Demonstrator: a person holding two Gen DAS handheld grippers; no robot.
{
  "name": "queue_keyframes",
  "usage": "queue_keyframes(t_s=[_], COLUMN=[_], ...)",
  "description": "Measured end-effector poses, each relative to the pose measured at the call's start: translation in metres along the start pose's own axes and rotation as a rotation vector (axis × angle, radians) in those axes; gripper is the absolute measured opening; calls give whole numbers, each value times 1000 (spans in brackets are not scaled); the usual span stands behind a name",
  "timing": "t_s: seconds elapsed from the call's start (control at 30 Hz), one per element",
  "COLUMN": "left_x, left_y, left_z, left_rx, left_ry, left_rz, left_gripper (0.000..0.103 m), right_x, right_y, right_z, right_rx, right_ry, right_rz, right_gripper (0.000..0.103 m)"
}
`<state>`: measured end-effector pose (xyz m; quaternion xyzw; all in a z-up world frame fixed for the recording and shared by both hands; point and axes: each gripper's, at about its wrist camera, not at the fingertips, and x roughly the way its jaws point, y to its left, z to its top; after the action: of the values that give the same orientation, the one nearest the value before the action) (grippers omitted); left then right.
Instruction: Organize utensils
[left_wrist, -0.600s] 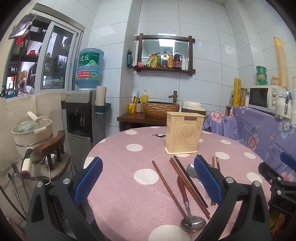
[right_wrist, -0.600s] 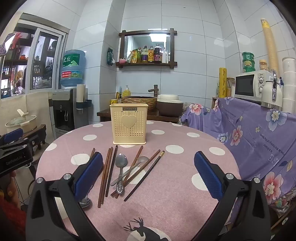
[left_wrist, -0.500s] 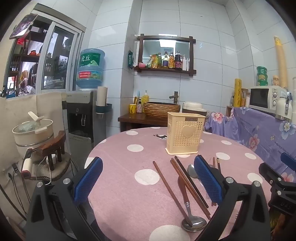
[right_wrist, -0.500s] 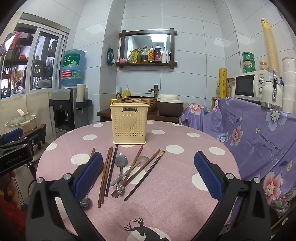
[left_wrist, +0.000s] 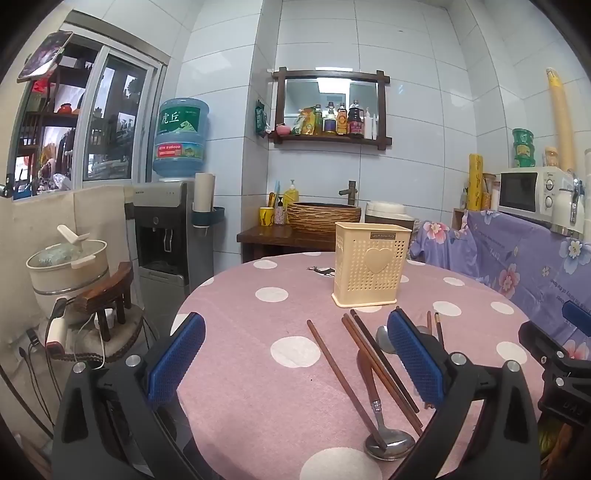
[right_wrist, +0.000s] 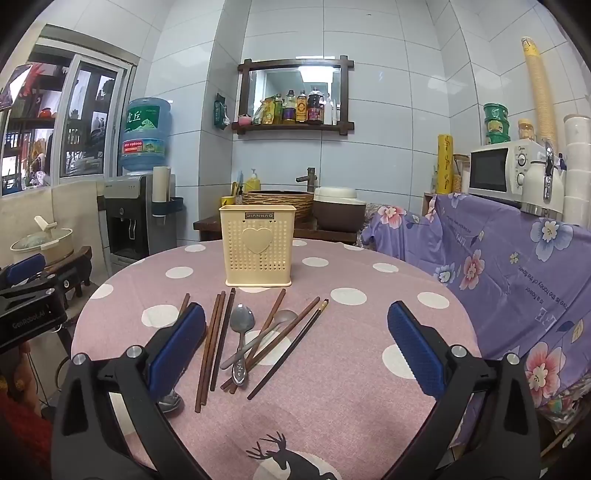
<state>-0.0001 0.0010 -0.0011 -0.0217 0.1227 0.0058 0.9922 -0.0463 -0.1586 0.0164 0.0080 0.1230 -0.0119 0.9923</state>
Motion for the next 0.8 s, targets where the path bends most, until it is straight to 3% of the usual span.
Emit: queue_keyframes(t_s=[0.8], left_x=[-1], left_y=[-1], left_z=[1], left_rx=[7], left_ry=[1], left_rz=[4], left_gripper=[98], right_x=[3], right_y=[3], right_z=[-5], right_rx=[-5], right_ry=[1], right_rz=[-6], right_gripper=[98])
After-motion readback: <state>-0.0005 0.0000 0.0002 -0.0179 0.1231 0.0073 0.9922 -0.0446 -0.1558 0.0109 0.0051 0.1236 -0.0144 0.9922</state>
